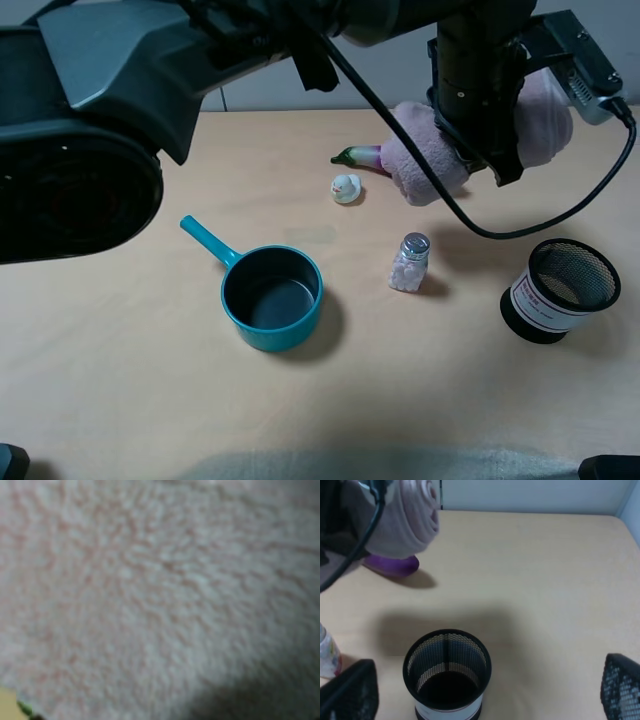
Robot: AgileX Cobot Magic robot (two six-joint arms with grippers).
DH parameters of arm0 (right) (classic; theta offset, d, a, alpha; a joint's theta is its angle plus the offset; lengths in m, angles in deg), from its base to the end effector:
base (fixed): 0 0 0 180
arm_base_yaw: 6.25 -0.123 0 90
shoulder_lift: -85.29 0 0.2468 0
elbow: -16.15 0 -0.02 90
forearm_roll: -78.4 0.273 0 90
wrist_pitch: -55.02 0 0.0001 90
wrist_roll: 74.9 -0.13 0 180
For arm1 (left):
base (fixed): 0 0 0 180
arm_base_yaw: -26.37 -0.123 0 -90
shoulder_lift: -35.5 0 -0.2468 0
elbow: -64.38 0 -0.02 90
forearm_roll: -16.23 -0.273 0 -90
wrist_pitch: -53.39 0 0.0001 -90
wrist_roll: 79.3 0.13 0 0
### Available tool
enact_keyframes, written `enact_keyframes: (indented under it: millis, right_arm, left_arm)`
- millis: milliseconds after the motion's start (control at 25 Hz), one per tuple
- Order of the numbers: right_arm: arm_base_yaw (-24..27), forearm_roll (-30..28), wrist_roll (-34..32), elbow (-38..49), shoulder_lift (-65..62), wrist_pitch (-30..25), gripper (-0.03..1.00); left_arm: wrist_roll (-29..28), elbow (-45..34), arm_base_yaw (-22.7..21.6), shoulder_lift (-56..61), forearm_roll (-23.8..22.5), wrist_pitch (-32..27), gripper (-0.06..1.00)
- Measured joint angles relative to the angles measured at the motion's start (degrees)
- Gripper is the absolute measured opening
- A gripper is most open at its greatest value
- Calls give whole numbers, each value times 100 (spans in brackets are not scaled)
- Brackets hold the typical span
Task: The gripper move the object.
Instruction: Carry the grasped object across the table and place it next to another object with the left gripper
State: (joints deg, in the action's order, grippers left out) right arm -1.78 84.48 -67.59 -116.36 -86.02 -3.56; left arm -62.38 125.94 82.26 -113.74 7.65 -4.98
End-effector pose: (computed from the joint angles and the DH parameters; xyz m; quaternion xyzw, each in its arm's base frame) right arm 0.0900 0.0048 0.2748 -0.0220 0.8408 -0.0025 0.5409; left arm 0.3258 -0.4515 0.1736 0.5813 0.7564 -0.0289 0.2986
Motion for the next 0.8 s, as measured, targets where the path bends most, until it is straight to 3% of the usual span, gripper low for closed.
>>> enact_keyframes:
  millis: [800]
  right_arm:
    - [0, 0, 0, 0, 0, 6, 67]
  left_arm:
    - [-172, 0, -147, -327, -39, -148, 50]
